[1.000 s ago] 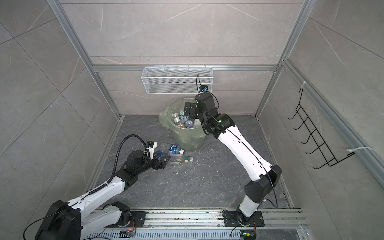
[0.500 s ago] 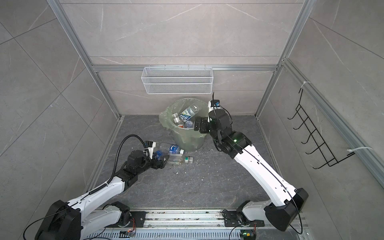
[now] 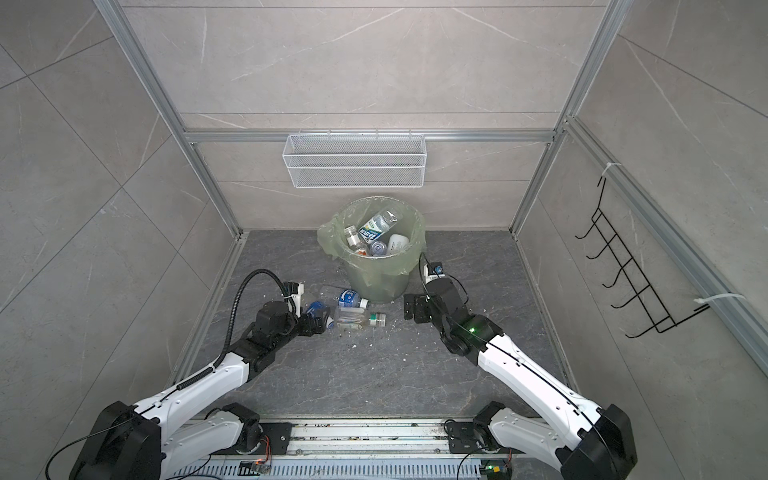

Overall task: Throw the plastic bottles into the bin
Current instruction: 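Lower the left gripper onto the blue-labelled bottle nearest the robot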

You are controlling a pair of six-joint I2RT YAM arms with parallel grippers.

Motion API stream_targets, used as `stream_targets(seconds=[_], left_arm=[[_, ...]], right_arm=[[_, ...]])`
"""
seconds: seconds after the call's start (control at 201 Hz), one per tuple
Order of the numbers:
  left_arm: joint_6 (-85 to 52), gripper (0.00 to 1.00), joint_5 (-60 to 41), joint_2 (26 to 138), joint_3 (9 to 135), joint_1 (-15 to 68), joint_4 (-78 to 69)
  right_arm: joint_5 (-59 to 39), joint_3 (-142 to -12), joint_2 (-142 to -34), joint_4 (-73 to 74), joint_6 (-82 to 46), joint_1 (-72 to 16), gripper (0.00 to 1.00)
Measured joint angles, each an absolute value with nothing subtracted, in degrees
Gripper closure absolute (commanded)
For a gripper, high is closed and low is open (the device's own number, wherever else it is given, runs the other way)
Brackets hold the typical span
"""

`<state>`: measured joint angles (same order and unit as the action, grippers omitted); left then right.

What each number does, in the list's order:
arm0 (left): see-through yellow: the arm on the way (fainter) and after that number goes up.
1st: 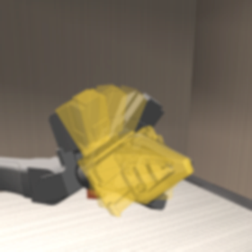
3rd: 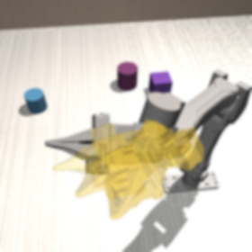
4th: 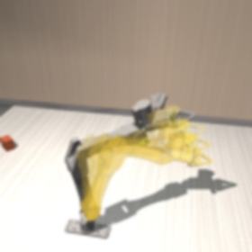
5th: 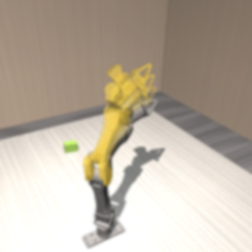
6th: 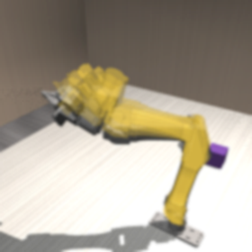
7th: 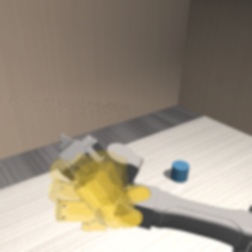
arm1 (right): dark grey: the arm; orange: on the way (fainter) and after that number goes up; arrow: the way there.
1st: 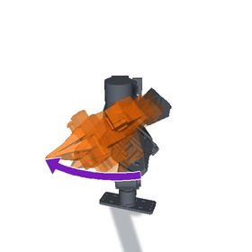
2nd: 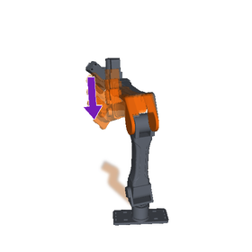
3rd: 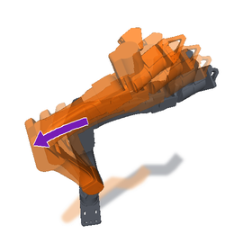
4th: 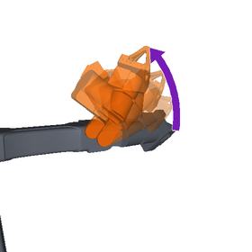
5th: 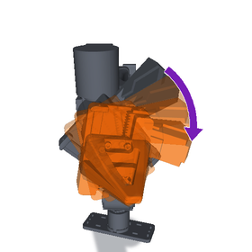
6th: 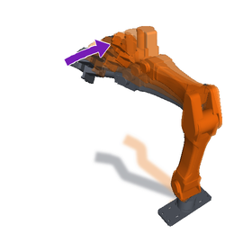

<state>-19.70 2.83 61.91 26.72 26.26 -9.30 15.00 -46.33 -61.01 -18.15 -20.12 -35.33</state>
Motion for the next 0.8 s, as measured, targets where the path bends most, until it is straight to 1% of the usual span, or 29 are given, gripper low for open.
stream_targets(seconds=[0.174, 0.373, 0.572, 0.796], left_arm=[[-21.41, 0.00, 5.21, 63.94, 27.90, 26.28, -7.70], [-23.97, 0.00, 8.01, 67.26, 31.24, 26.26, -3.77], [-26.61, 0.01, 10.68, 70.19, 35.51, 26.26, -0.51], [-30.02, 0.01, 14.26, 76.31, 39.51, 26.26, 3.33]], right_arm=[[14.48, -37.82, -60.05, -13.47, -20.67, -35.33, 0.00], [14.31, -33.30, -59.99, -8.08, -21.50, -35.33, 0.00], [14.33, -32.97, -59.88, -6.57, -22.35, -35.33, 0.00], [14.72, -32.97, -58.19, -6.52, -22.52, -35.33, 0.01]])
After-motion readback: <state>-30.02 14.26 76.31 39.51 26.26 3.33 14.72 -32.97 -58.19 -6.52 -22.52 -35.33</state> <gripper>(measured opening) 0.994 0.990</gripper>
